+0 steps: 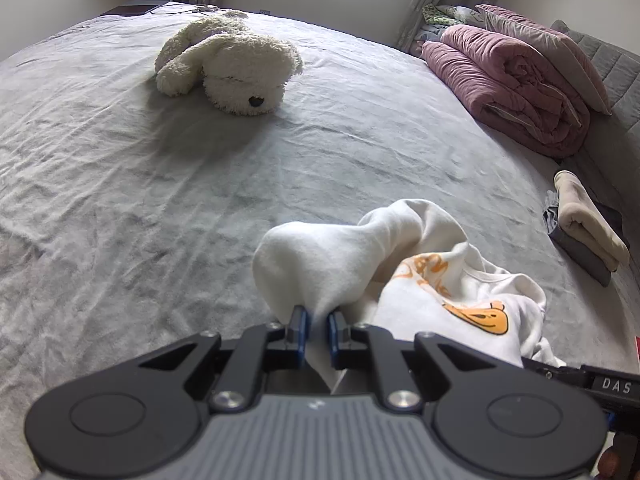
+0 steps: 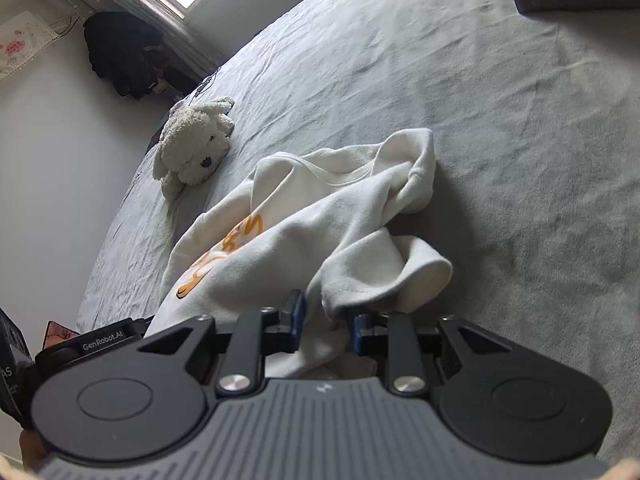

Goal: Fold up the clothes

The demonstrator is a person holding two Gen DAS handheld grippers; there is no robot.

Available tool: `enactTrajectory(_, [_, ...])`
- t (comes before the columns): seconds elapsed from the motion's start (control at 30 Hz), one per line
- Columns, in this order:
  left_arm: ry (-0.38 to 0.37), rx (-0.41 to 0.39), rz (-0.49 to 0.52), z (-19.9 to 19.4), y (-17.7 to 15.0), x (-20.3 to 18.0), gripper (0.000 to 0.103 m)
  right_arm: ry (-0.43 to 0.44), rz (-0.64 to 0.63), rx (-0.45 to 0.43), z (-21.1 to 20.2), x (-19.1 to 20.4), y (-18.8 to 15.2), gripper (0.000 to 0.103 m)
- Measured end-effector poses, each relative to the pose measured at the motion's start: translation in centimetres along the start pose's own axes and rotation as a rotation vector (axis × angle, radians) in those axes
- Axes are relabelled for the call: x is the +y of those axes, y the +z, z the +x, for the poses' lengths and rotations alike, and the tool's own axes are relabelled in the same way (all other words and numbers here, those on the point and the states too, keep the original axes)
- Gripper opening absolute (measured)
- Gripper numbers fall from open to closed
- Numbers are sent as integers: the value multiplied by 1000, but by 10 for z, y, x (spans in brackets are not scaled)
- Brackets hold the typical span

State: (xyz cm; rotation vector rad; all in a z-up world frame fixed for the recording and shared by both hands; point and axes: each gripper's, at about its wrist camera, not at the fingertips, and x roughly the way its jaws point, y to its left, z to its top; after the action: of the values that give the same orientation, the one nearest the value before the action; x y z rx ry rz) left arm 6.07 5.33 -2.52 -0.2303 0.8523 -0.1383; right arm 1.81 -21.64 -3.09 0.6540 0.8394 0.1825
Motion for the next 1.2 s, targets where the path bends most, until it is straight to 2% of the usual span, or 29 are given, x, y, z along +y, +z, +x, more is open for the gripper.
enactTrajectory(0.07, [-8, -2, -3, -1, 1, 1, 11, -10, -27, -45, -8, 2, 2, 15])
enactTrajectory(0.2, [-27, -11, -14, -6, 3, 5, 11, -36, -88, -154, -28, 7, 8, 11])
enactTrajectory(0.3, [-35, -17, -19, -9, 4, 7, 11, -54, -103, -244, -45, 5, 20, 2])
enactTrajectory(0.4, [-28, -12, -19, -8, 4, 9, 11, -73, -70, -279, -54, -7, 32, 2])
enactTrajectory(0.5, [-27, -1, -19, -6, 4, 9, 11, -37, -1, -221, -52, -21, 35, 4])
enactTrajectory(0.57, [-24, 5, -10, -5, 3, 8, 11, -21, 14, -187, -47, -21, 33, 13])
enactTrajectory(0.7, [-16, 16, 3, -2, 1, 7, 11, 14, 30, -132, -41, -17, 30, 15])
enactTrajectory(0.77, [-17, 26, -2, -1, 1, 9, 12, 19, 41, -102, -38, -17, 27, 21])
enactTrajectory(0.8, [-18, 31, -4, 0, 1, 10, 14, 24, 50, -89, -38, -18, 25, 29])
enactTrajectory(0.83, [-19, 36, -8, 0, 1, 11, 15, 30, 59, -76, -37, -18, 23, 51])
enactTrajectory(0.87, [-19, 40, -10, 0, 1, 12, 16, 36, 63, -64, -37, -18, 21, 59])
enactTrajectory(1.0, [-14, 49, -9, 1, 0, 14, 20, 71, 30, -30, -43, -10, 15, 59])
enactTrajectory(1.2, [-26, 59, -13, 3, -2, 14, 18, 106, -21, 49, -36, 10, -4, 60])
